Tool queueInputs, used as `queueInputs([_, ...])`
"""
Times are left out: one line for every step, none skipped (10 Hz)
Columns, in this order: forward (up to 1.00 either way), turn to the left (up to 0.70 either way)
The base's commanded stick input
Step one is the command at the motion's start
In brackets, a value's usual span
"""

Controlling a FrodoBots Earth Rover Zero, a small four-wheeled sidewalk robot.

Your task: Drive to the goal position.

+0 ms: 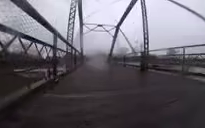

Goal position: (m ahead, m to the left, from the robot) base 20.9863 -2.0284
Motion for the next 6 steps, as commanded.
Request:
queueInputs([1.00, 0.00])
queueInputs([1.00, 0.00])
queueInputs([1.00, 0.00])
queueInputs([1.00, 0.00])
queueInputs([1.00, 0.00])
queueInputs([1.00, 0.00])
